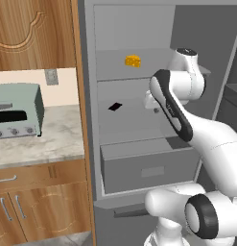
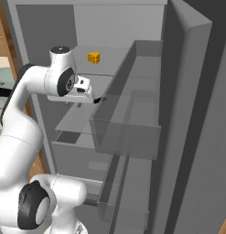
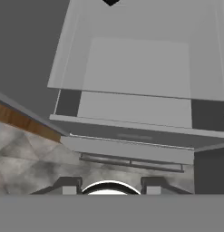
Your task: Pick the cheese from the fridge and the cheese grater from the cabinet and place them next to the salad bowl.
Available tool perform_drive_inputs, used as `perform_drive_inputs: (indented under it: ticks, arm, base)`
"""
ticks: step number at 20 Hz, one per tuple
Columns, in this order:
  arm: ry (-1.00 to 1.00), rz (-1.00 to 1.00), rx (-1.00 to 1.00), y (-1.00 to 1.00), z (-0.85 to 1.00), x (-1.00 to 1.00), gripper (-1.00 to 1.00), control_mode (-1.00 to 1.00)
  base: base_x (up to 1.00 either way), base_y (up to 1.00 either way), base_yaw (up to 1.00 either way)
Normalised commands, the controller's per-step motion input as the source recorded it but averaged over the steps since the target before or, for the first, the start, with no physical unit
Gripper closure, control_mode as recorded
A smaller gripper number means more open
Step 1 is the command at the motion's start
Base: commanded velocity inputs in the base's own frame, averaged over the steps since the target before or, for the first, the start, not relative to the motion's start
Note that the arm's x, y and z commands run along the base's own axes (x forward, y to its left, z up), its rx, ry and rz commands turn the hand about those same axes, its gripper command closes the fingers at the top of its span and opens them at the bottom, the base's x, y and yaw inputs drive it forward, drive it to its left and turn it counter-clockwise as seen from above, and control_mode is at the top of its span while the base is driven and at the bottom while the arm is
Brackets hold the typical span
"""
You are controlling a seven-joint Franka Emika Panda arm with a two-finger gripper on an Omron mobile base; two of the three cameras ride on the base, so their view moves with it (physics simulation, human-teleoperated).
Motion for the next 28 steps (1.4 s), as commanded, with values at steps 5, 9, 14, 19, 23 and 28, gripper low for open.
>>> perform_drive_inputs:
  ticks: [5,9,14,19,23,28]
  arm:
    - [-0.11,0.00,0.00,0.02,0.00,-0.42,-1.00,-1.00]
    - [-0.27,0.08,-0.01,0.00,0.07,-0.33,-1.00,-1.00]
    - [-0.24,0.11,0.00,0.00,0.34,-0.01,-1.00,-1.00]
    - [-0.03,0.01,0.00,0.00,0.40,0.05,-1.00,-1.00]
    - [-0.01,0.03,0.00,-0.10,0.34,0.06,-1.00,-1.00]
    - [0.00,0.01,0.00,-0.10,0.27,0.07,-1.00,-1.00]
  base:
    - [0.00,0.00,0.00]
    - [0.00,0.00,0.00]
    - [0.00,0.00,0.00]
    - [0.00,0.00,0.00]
    - [0.00,0.00,0.00]
    - [0.00,0.00,0.00]
